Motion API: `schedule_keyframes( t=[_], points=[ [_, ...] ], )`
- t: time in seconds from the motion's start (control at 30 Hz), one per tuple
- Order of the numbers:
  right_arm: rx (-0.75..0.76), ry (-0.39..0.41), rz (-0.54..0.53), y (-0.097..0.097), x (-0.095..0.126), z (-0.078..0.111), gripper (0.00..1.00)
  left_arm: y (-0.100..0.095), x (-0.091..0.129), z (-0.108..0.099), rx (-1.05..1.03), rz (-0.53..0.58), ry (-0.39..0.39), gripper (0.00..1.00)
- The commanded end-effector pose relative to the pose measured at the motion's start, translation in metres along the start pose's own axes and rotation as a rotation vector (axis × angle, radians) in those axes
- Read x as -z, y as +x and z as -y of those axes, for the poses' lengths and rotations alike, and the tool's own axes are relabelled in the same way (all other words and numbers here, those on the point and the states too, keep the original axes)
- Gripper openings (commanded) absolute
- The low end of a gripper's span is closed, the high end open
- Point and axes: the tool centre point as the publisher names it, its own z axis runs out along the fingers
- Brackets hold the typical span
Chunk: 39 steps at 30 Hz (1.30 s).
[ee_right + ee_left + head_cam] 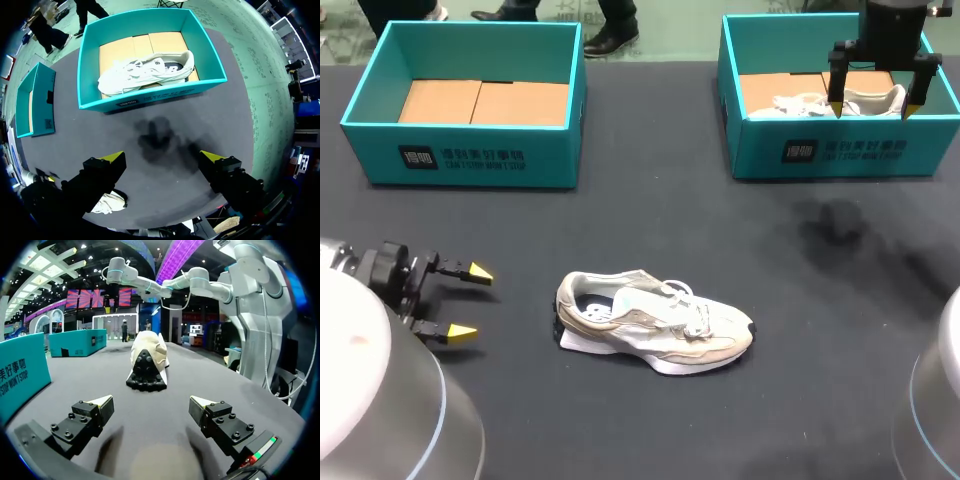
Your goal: Take the shoe out of the shoebox, open the shoe tongue, remove and reinsert the insole, then place the shoe into the shoebox
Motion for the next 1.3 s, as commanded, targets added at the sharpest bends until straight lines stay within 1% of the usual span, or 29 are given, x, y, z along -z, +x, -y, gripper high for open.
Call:
schedule_keyframes(
  t=[0.03,0.37,0.73,1.1,1.3],
  points=[
    [0.0,-0.001,-0.001,0.0,0.0,0.0,1.0,-0.004,-0.021,0.0,0.007,0.0,0.006,1.0],
    [0.0,-0.001,-0.001,0.0,0.0,0.0,1.0,-0.015,-0.046,0.006,0.015,-0.003,0.007,1.0],
    [0.0,-0.001,-0.001,0.0,0.0,0.0,1.0,-0.018,-0.071,0.011,0.035,-0.027,0.013,1.0],
    [0.0,-0.001,-0.001,0.0,0.0,0.0,1.0,-0.02,-0.089,0.017,0.056,-0.032,0.027,1.0],
    [0.0,-0.001,-0.001,0.0,0.0,0.0,1.0,-0.015,-0.098,0.018,0.053,-0.034,0.002,1.0]
  ],
)
